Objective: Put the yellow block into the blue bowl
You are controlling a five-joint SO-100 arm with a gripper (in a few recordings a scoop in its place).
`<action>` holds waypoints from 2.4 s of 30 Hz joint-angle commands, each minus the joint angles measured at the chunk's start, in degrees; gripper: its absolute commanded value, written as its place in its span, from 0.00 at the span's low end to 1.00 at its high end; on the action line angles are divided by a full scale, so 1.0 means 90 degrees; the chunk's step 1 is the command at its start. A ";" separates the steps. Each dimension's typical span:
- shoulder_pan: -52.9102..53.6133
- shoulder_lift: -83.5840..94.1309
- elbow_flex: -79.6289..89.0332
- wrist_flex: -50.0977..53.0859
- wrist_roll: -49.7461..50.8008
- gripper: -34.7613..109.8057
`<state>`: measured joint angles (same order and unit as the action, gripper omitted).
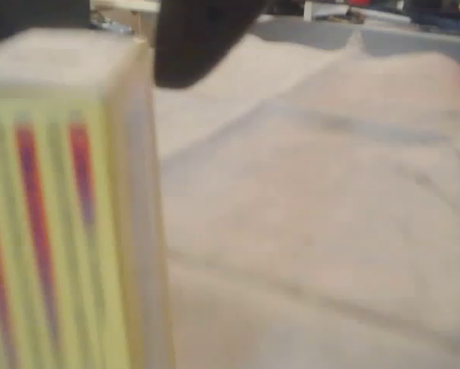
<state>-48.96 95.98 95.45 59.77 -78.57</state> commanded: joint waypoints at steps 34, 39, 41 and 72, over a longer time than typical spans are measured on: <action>0.0371 -0.0859 -0.0820 -0.0029 0.0029 0.25; 0.0400 -0.0596 -0.1074 0.0000 0.0713 0.24; 0.0400 -0.0254 -0.1279 0.0127 0.1016 0.24; 0.5234 -0.2148 -0.5527 0.1904 0.1611 0.24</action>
<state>-5.62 75.94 52.29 76.73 -64.42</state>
